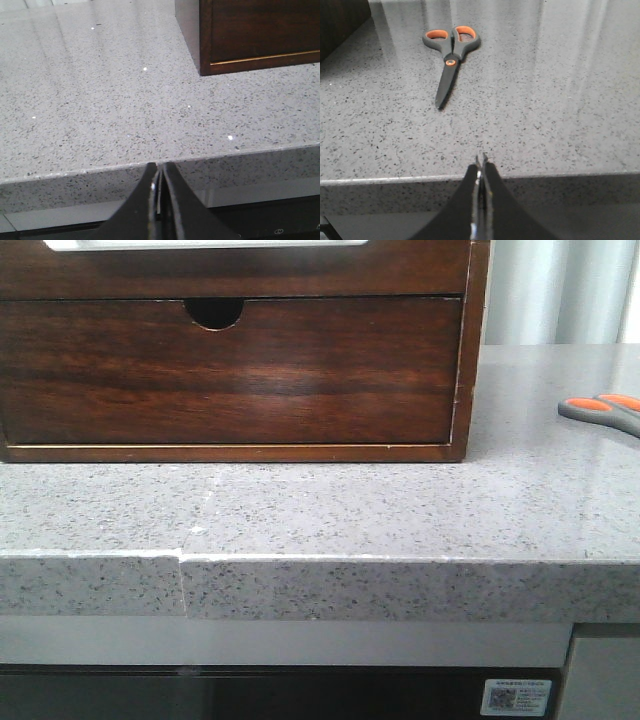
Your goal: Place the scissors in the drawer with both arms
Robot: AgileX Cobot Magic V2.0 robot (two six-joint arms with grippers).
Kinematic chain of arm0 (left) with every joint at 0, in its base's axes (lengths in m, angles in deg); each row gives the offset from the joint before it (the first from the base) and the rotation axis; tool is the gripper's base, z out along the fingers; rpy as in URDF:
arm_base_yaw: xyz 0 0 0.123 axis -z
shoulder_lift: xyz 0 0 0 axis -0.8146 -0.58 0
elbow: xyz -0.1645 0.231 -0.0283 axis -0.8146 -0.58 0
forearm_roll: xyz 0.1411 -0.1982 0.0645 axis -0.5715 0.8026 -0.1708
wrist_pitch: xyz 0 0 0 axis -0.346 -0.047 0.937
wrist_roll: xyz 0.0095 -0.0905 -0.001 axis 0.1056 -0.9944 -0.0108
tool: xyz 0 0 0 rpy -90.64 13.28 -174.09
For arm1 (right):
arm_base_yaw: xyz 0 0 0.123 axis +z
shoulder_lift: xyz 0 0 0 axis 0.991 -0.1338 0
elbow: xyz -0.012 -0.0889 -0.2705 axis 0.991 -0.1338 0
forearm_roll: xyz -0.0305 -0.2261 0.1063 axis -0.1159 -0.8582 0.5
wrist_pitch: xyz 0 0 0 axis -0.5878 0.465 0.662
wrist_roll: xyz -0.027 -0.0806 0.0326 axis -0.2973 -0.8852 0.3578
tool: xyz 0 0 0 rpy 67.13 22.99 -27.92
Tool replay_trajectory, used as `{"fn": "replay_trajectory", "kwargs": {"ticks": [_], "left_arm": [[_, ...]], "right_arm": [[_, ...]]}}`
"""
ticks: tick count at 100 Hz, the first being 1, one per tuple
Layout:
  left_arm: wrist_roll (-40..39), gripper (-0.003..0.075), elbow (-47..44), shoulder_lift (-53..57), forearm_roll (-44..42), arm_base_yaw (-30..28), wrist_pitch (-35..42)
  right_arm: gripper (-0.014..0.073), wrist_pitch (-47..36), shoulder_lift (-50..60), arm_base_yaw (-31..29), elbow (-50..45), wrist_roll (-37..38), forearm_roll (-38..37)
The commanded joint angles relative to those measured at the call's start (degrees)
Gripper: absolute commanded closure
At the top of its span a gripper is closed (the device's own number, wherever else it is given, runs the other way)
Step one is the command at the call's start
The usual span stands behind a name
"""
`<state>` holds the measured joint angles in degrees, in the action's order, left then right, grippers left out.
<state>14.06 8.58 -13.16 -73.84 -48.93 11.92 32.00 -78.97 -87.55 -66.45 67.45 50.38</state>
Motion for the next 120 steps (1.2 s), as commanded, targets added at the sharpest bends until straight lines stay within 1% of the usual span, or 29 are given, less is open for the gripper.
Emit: {"fn": "replay_trajectory", "kwargs": {"ticks": [1,55,71,84,94,111,120], "left_arm": [[-0.69,0.0739,-1.40,1.74,0.02,-0.12,1.86],[-0.69,0.0739,-1.40,1.74,0.02,-0.12,1.97],[-0.69,0.0739,-1.40,1.74,0.02,-0.12,4.98],[-0.69,0.0739,-1.40,1.74,0.02,-0.12,4.98],[-0.69,0.0739,-1.40,1.74,0.02,-0.12,6.18],[-0.69,0.0739,-1.40,1.74,0.02,-0.12,7.23],[-0.69,0.0739,-1.40,1.74,0.02,-0.12,7.59]], "right_arm": [[0.0665,-1.26,1.17,-0.28,-0.66,-0.46,0.12],[0.0665,-1.14,1.17,-0.28,-0.66,-0.46,0.12],[0.0665,-1.14,1.17,-0.28,-0.66,-0.46,0.12],[0.0665,-1.13,1.17,-0.28,-0.66,-0.46,0.12],[0.0665,-2.62,1.17,-0.28,-0.66,-0.46,0.12],[0.0665,-8.64,1.17,-0.28,-0.66,-0.46,0.12],[0.0665,-8.32,1.17,-0.28,-0.66,-0.46,0.12]]}}
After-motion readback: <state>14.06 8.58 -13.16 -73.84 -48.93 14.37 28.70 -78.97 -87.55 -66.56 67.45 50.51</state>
